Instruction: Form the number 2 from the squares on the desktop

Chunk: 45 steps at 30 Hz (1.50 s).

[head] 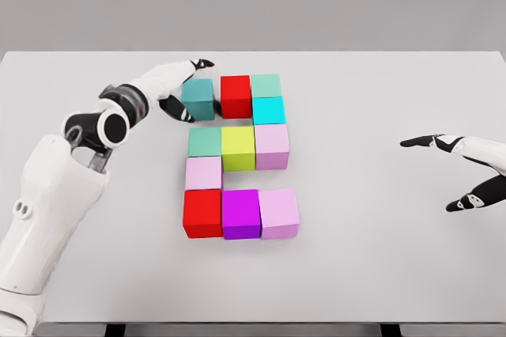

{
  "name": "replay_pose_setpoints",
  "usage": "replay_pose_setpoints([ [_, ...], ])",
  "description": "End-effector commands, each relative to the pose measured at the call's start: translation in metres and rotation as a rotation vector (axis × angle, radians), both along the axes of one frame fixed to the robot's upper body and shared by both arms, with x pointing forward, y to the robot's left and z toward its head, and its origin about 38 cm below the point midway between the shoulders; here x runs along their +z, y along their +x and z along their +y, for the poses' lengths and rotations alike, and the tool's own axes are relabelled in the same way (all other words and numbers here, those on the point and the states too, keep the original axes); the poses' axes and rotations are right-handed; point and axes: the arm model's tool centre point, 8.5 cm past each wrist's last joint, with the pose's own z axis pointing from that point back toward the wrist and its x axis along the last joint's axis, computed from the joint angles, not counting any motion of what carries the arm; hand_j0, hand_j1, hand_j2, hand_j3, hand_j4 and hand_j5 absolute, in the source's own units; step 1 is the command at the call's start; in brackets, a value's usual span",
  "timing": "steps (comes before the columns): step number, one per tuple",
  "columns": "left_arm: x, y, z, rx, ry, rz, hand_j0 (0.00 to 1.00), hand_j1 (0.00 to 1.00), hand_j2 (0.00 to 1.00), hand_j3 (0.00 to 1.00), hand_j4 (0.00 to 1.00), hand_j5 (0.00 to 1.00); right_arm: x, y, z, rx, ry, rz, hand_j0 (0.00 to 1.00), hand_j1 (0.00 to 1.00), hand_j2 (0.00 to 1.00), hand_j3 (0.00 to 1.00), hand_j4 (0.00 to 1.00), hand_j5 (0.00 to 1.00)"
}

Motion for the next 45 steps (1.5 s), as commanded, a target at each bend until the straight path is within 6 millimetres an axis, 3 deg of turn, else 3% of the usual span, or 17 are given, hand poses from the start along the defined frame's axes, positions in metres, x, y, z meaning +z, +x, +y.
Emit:
replay_pose_setpoints([
  [1, 0.03, -0.005, 0.015, 0.002, 0.012, -0.085, 1.0, 1.0, 1.0, 1.0, 1.0, 1.0, 0.0, 0.001, -0.002, -0.009, 0.005, 0.003, 1.0, 1.0, 1.0, 1.0, 1.0, 1.0],
  [7, 0.038, -0.023, 0.07, -0.038, 0.153, -0.115, 1.0, 1.0, 1.0, 1.0, 1.0, 1.0, 0.001, 0.001, -0.006, -0.017, -0.006, 0.005, 1.0, 1.0, 1.0, 1.0, 1.0, 1.0],
  [11, 0.021, -0.031, 0.084, -0.072, 0.251, -0.072, 1.0, 1.0, 1.0, 1.0, 1.0, 1.0, 0.001, 0.001, -0.006, -0.017, -0.006, 0.005, 1.0, 1.0, 1.0, 1.0, 1.0, 1.0],
  [18, 0.025, -0.021, 0.109, -0.029, 0.268, -0.043, 1.0, 1.0, 1.0, 1.0, 1.0, 1.0, 0.001, 0.001, -0.006, -0.016, -0.007, 0.005, 1.0, 1.0, 1.0, 1.0, 1.0, 1.0],
  [23, 0.01, -0.02, 0.085, -0.105, 0.326, -0.01, 1.0, 1.0, 1.0, 1.0, 1.0, 1.0, 0.001, 0.001, -0.006, -0.016, -0.007, 0.005, 1.0, 1.0, 1.0, 1.0, 1.0, 1.0],
  [29, 0.0, -0.018, 0.1, -0.087, 0.375, 0.032, 1.0, 1.0, 1.0, 1.0, 1.0, 1.0, 0.0, 0.001, -0.004, -0.015, -0.001, 0.005, 1.0, 1.0, 1.0, 1.0, 1.0, 1.0],
  [37, -0.003, -0.016, 0.086, -0.245, 0.494, 0.052, 1.0, 1.0, 1.0, 1.0, 1.0, 1.0, 0.0, 0.0, -0.004, -0.013, -0.002, 0.006, 1.0, 1.0, 1.0, 1.0, 1.0, 1.0],
  [45, -0.01, -0.01, 0.086, -0.309, 0.511, 0.097, 1.0, 1.0, 1.0, 1.0, 1.0, 1.0, -0.001, 0.0, -0.003, -0.013, 0.004, 0.006, 1.0, 1.0, 1.0, 1.0, 1.0, 1.0],
])
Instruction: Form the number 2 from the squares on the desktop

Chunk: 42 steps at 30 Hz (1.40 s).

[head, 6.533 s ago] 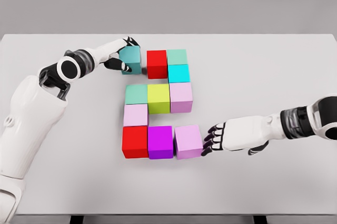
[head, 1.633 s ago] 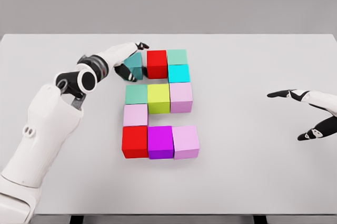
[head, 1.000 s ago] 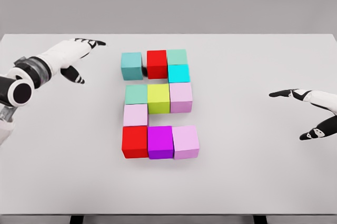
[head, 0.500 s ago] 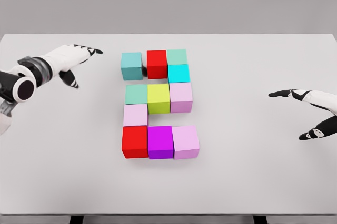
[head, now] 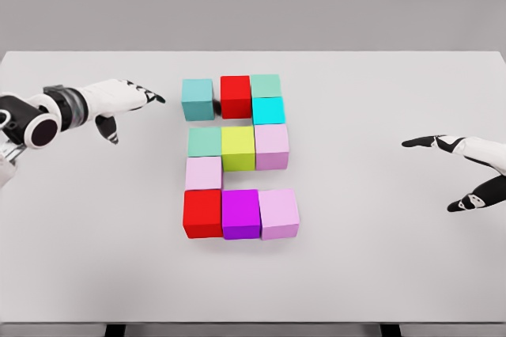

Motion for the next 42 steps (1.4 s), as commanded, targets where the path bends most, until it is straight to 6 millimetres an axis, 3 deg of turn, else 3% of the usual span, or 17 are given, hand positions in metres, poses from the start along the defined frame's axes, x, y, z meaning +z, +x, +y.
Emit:
replay_pose_setpoints([
  [1, -0.014, -0.003, 0.001, -0.015, 0.021, 0.037, 1.0, 1.0, 1.0, 1.0, 1.0, 1.0, 0.001, 0.001, -0.001, -0.007, 0.006, 0.0, 1.0, 1.0, 1.0, 1.0, 1.0, 1.0],
  [6, -0.014, 0.0, 0.0, -0.013, 0.021, 0.037, 1.0, 1.0, 1.0, 1.0, 1.0, 1.0, 0.001, 0.001, -0.006, -0.019, 0.0, 0.004, 1.0, 1.0, 1.0, 1.0, 1.0, 1.0],
  [23, -0.019, 0.015, -0.017, -0.009, 0.005, 0.041, 1.0, 1.0, 1.0, 1.0, 1.0, 1.0, 0.004, -0.002, 0.007, 0.02, 0.013, -0.006, 1.0, 1.0, 1.0, 1.0, 1.0, 1.0],
  [42, -0.023, 0.017, -0.027, -0.016, -0.008, 0.048, 1.0, 1.0, 1.0, 1.0, 1.0, 1.0, 0.004, -0.002, 0.007, 0.019, 0.013, -0.006, 1.0, 1.0, 1.0, 1.0, 1.0, 1.0],
])
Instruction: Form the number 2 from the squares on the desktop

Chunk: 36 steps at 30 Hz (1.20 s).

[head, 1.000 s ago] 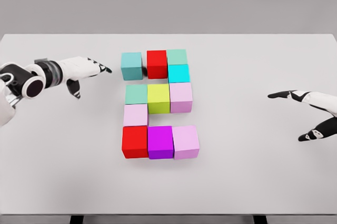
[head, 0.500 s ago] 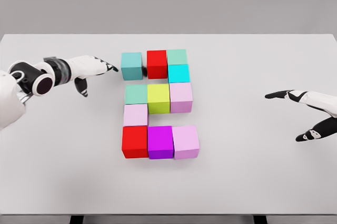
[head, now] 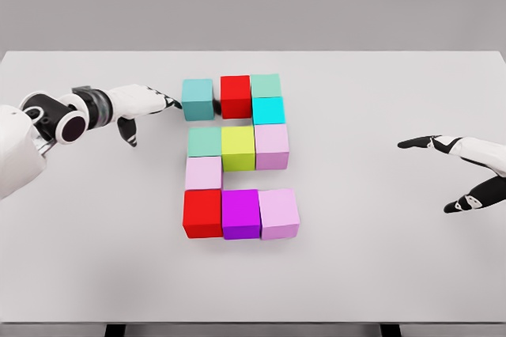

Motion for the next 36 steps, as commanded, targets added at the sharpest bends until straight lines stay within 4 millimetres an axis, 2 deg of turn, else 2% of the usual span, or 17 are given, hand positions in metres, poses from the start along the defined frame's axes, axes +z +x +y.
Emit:
replay_pose_setpoints([
  [1, 0.0, 0.0, -0.001, -0.001, 0.0, -0.002, 1.0, 1.0, 1.0, 1.0, 1.0, 1.0, 0.001, 0.0, 0.0, -0.004, 0.006, 0.002, 1.0, 1.0, 1.0, 1.0, 1.0, 1.0],
  [20, -0.001, 0.001, -0.007, -0.011, 0.003, -0.007, 1.0, 1.0, 1.0, 1.0, 1.0, 1.0, 0.001, 0.0, 0.0, -0.004, 0.006, 0.002, 1.0, 1.0, 1.0, 1.0, 1.0, 1.0],
  [30, -0.003, 0.007, 0.006, 0.028, 0.017, 0.0, 1.0, 1.0, 1.0, 1.0, 1.0, 1.0, 0.001, 0.0, 0.0, -0.002, 0.006, 0.003, 1.0, 1.0, 1.0, 1.0, 1.0, 1.0],
  [36, -0.003, 0.013, -0.003, 0.027, 0.012, -0.003, 1.0, 1.0, 1.0, 1.0, 1.0, 1.0, 0.001, 0.0, 0.0, -0.001, 0.007, 0.002, 1.0, 1.0, 1.0, 1.0, 1.0, 1.0],
])
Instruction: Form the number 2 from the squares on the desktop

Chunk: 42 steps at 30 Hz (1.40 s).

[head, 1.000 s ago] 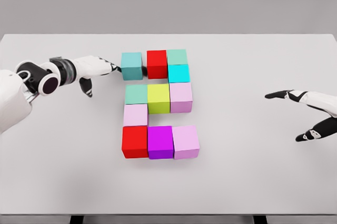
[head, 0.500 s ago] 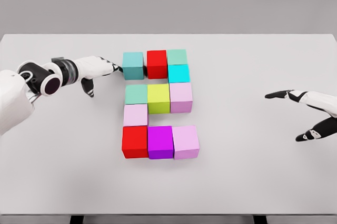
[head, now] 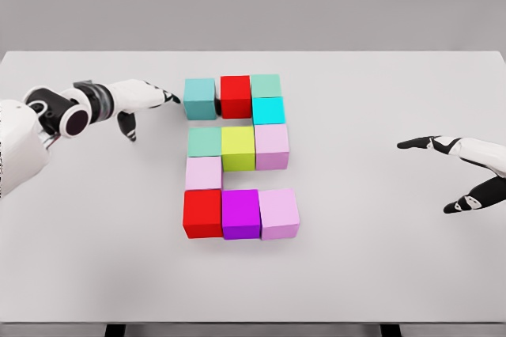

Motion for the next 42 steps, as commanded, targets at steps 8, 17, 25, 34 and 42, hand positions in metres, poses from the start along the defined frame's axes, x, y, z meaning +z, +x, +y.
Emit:
replay_pose_setpoints([
  [8, -0.003, 0.002, -0.01, -0.01, -0.007, 0.001, 1.0, 1.0, 1.0, 1.0, 1.0, 1.0, 0.001, 0.0, 0.0, -0.003, 0.006, 0.002, 1.0, 1.0, 1.0, 1.0, 1.0, 1.0],
  [17, -0.003, 0.001, -0.017, -0.022, -0.014, 0.001, 1.0, 1.0, 1.0, 1.0, 1.0, 1.0, 0.001, 0.001, -0.001, -0.005, 0.006, 0.001, 1.0, 1.0, 1.0, 1.0, 1.0, 1.0],
  [25, -0.003, 0.001, -0.018, -0.024, -0.015, 0.0, 1.0, 1.0, 1.0, 1.0, 1.0, 1.0, 0.001, 0.001, -0.001, -0.005, 0.006, 0.001, 1.0, 1.0, 1.0, 1.0, 1.0, 1.0],
  [34, -0.002, 0.001, -0.019, -0.025, -0.018, -0.001, 1.0, 1.0, 1.0, 1.0, 1.0, 1.0, 0.001, 0.0, -0.001, -0.005, 0.006, 0.002, 1.0, 1.0, 1.0, 1.0, 1.0, 1.0],
  [42, -0.003, 0.001, -0.015, -0.018, -0.015, 0.001, 1.0, 1.0, 1.0, 1.0, 1.0, 1.0, 0.001, 0.0, -0.001, -0.004, 0.004, 0.002, 1.0, 1.0, 1.0, 1.0, 1.0, 1.0],
])
